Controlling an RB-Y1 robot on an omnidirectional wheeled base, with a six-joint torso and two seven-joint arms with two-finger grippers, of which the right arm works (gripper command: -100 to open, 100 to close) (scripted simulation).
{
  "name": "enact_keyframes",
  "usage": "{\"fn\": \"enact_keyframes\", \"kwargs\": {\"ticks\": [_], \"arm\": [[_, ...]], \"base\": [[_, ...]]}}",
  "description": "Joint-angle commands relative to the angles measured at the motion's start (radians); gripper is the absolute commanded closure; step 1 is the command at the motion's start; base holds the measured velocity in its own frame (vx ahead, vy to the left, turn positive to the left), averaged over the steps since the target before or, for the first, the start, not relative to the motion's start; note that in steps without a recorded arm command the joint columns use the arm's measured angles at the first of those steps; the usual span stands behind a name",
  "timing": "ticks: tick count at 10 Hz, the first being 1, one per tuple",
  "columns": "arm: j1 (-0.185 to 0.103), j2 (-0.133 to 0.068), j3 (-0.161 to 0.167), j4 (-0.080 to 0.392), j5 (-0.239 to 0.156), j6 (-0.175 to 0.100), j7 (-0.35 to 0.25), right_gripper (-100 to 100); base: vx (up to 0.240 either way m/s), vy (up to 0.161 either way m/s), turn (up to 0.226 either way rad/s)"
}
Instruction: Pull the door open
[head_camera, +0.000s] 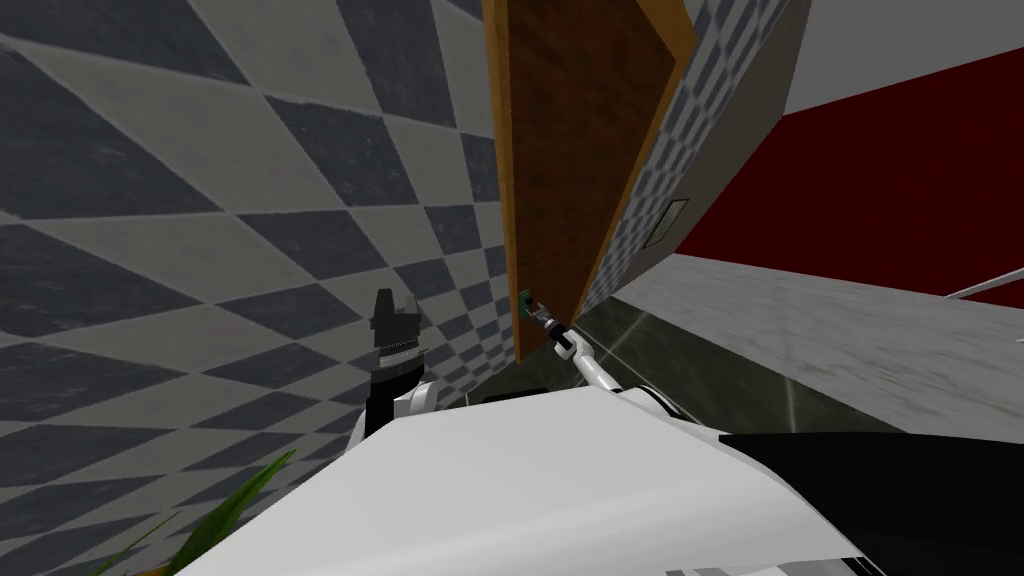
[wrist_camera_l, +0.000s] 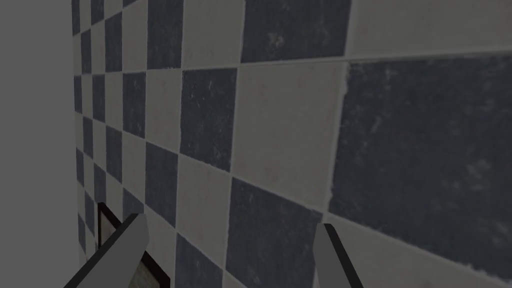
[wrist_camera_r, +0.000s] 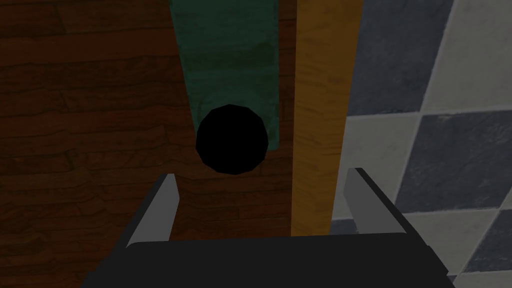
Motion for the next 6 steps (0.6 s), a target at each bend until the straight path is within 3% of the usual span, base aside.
{"fn": "enact_keyframes", "kwargs": {"ticks": [1,6], "arm": [[0.003,-0.013,-0.031,0.002,-0.002,0.002,-0.005,-100],[0.021,-0.046,-0.125,0.007,-0.008,-0.003,-0.008,-100]], "base": [[0.049,0.052,0.193],[0.051,0.030,0.217]]}}
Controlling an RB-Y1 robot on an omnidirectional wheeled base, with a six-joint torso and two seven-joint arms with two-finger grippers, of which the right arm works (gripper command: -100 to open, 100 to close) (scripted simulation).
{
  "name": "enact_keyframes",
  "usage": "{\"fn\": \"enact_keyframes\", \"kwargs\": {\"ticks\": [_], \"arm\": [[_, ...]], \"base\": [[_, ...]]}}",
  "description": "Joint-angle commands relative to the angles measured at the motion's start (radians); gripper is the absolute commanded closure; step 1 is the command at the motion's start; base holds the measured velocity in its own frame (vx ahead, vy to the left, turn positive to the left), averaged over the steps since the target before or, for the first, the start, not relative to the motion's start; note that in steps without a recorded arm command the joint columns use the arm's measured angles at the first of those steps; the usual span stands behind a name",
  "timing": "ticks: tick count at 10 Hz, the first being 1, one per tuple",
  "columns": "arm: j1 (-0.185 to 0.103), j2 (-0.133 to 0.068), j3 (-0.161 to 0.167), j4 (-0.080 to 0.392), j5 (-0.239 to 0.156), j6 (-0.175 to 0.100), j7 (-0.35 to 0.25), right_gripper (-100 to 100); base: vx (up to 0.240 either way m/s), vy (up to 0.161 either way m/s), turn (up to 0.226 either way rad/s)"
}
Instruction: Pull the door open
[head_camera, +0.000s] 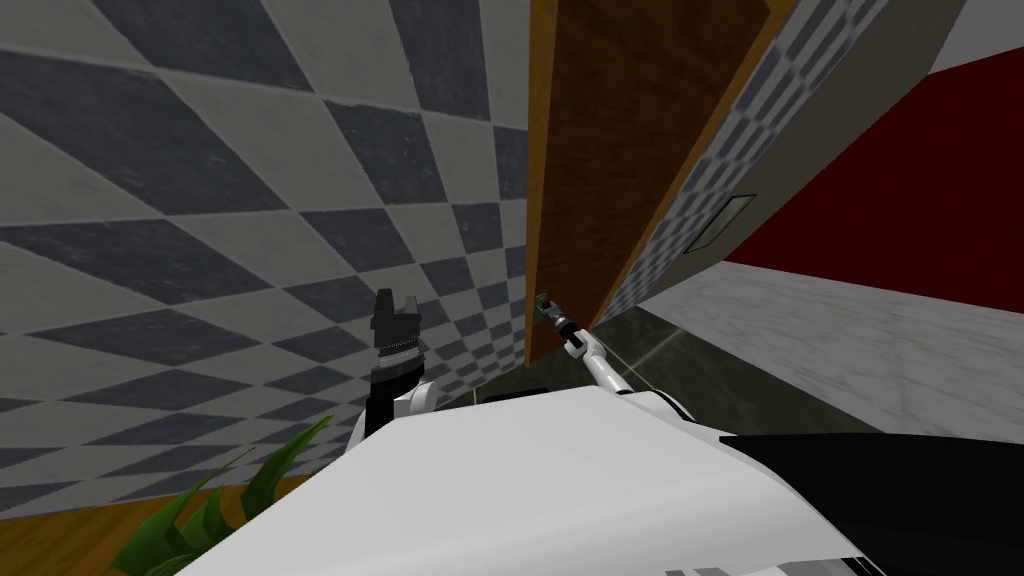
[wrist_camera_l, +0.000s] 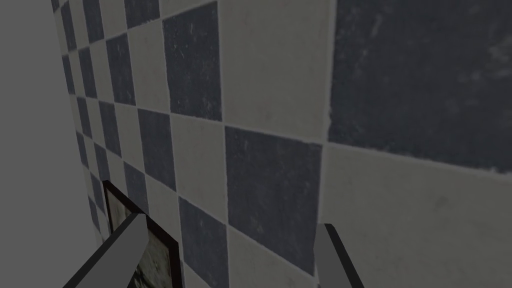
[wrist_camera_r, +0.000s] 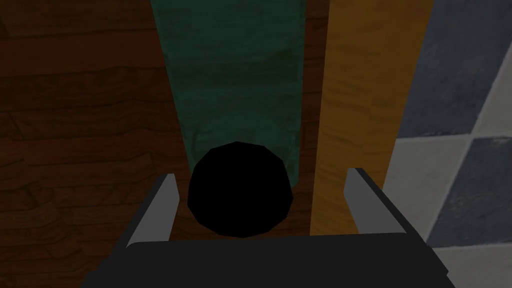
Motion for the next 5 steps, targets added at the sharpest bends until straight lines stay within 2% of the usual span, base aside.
{"fn": "enact_keyframes", "kwargs": {"ticks": [1,2,3,5], "arm": [[0.006,-0.007,-0.033,0.009,-0.003,-0.010,0.007,-100],[-0.001,-0.003,-0.021,0.012,-0.002,-0.006,0.006,-100],[-0.001,-0.003,-0.021,0.012,-0.002,-0.006,0.006,100],[-0.001,-0.003,-0.021,0.012,-0.002,-0.006,0.006,100]], "base": [[0.061,0.007,0.164],[0.028,-0.002,0.034],[-0.003,0.000,-0.037],[-0.005,-0.005,-0.003]]}}
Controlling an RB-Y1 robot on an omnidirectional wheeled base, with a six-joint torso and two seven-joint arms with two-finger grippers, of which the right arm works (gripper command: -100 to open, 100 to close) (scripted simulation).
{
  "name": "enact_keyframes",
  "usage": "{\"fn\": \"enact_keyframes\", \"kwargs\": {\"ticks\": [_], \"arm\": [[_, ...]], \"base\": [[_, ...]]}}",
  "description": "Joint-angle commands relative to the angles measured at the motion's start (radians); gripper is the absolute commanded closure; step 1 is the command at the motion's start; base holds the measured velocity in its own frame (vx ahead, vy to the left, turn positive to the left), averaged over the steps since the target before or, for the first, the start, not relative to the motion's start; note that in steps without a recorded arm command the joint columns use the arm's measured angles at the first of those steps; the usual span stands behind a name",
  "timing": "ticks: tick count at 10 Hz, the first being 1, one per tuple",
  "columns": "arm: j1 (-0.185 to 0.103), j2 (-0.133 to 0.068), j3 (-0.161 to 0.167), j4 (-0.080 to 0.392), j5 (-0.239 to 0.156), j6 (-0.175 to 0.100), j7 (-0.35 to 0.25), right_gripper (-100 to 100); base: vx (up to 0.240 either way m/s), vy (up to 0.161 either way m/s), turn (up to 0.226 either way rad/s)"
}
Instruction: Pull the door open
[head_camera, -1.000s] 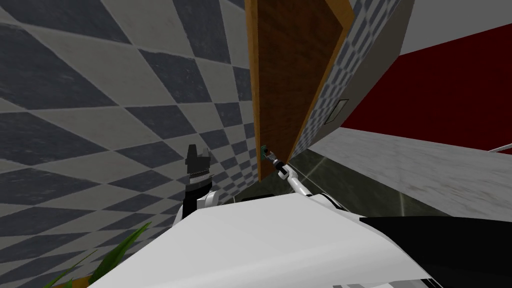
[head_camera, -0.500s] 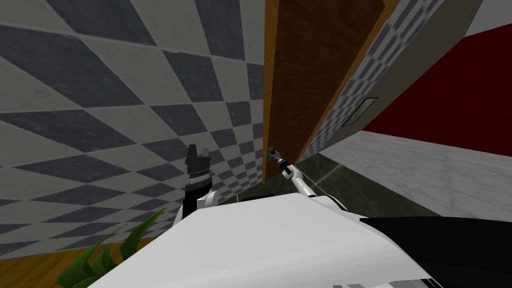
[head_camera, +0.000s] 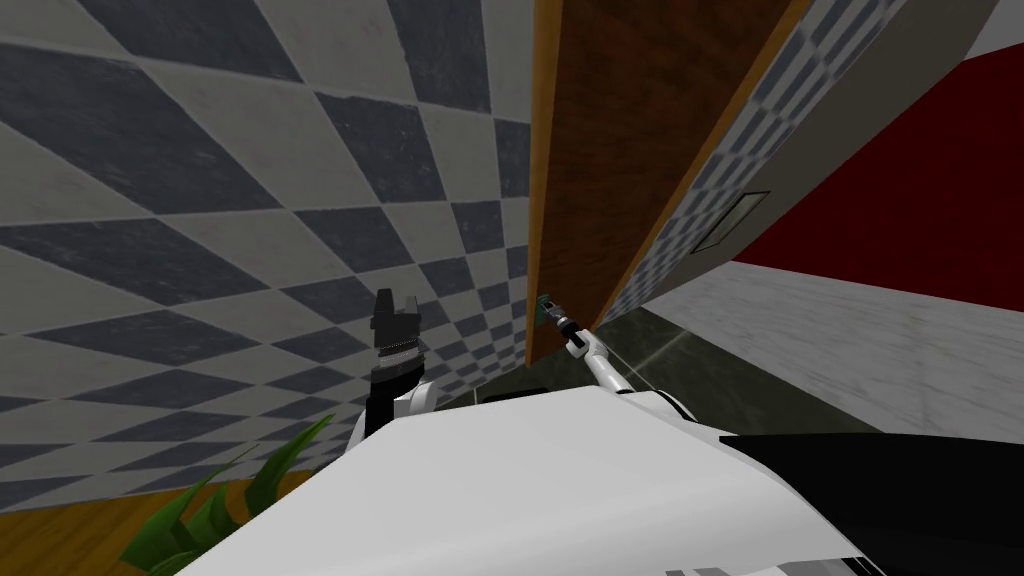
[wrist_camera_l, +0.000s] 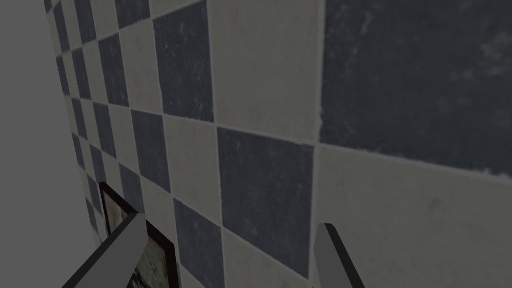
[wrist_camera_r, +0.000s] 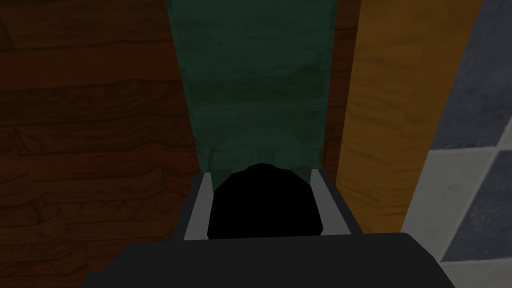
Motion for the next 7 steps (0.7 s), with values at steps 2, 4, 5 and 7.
{"fn": "enact_keyframes", "kwargs": {"ticks": [2,4,5,7], "arm": [[0.001,0.002,0.002,0.001,0.000,-0.001,-0.001,100],[0.001,-0.002,0.003,0.000,-0.023,0.002,-0.035,100],[0.001,-0.003,0.004,0.000,-0.035,0.003,-0.053,100],[0.003,-0.005,0.008,0.000,-0.063,0.006,-0.095,100]], "base": [[0.000,0.000,0.000],[-0.014,-0.019,0.051],[-0.061,-0.059,0.140],[-0.062,-0.057,0.097]]}}
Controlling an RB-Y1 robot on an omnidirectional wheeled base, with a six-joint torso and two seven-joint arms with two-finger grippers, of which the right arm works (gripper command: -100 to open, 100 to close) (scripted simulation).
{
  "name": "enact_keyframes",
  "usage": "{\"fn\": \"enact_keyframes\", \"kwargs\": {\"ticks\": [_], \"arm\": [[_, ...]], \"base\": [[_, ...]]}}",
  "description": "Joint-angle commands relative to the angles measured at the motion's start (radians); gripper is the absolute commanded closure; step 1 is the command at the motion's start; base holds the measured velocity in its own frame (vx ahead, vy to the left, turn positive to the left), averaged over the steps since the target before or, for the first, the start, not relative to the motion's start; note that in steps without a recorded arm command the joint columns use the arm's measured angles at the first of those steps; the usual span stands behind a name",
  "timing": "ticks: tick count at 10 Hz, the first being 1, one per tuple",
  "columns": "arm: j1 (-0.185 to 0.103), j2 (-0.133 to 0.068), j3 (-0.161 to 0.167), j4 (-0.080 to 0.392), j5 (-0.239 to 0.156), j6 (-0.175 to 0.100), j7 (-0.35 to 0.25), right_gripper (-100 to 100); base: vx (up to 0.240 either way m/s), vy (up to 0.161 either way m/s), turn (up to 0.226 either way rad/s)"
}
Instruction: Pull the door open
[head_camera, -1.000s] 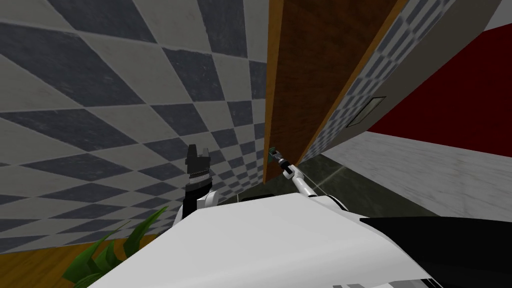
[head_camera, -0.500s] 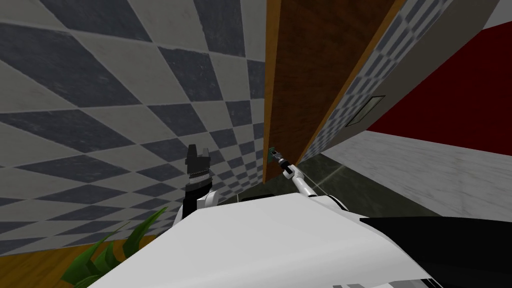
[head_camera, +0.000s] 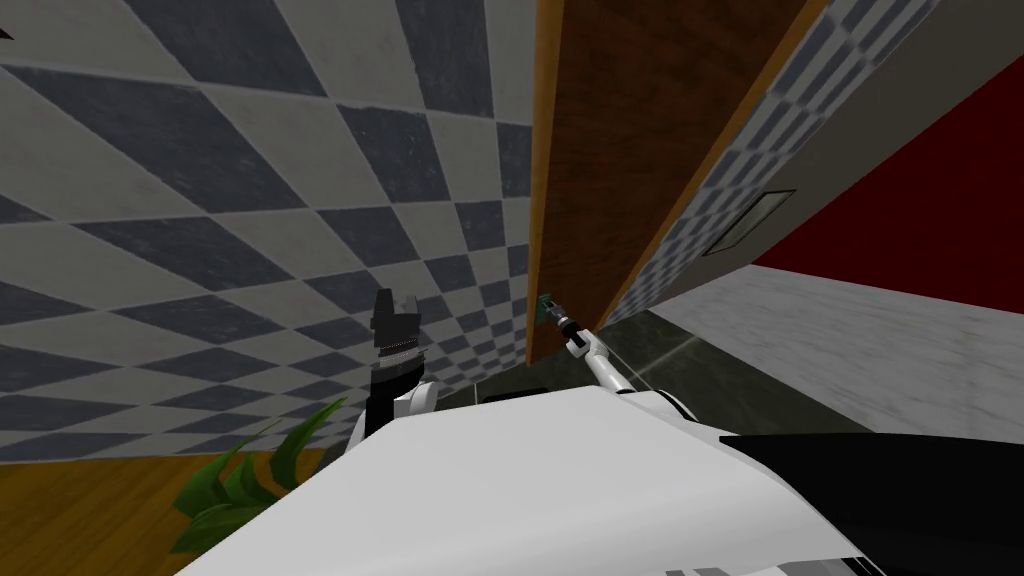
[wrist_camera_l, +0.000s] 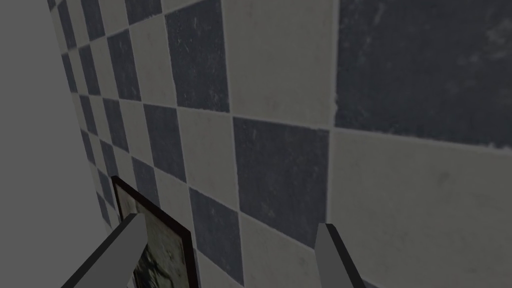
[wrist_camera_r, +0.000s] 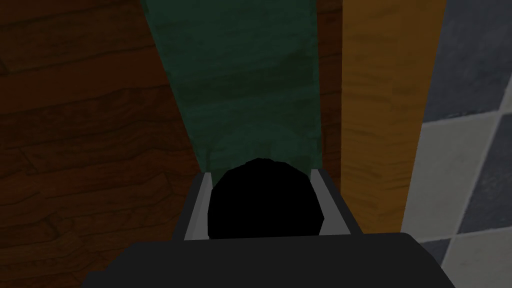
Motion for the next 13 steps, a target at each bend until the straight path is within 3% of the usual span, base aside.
{"fn": "enact_keyframes", "kwargs": {"ticks": [1,7,8,10,13], "arm": [[0.003,0.000,0.005,0.000,-0.024,0.001,-0.039,100],[0.007,-0.008,0.018,-0.002,-0.132,0.011,-0.195,100],[0.007,-0.008,0.018,-0.002,-0.132,0.011,-0.205,100],[0.009,-0.013,0.024,-0.003,-0.183,0.016,-0.268,100],[0.010,-0.015,0.027,-0.003,-0.211,0.018,-0.322,100]], "base": [[-0.052,-0.065,0.114],[-0.057,-0.050,0.107],[-0.046,-0.043,0.060],[-0.052,-0.039,0.108],[-0.044,-0.041,0.067]]}}
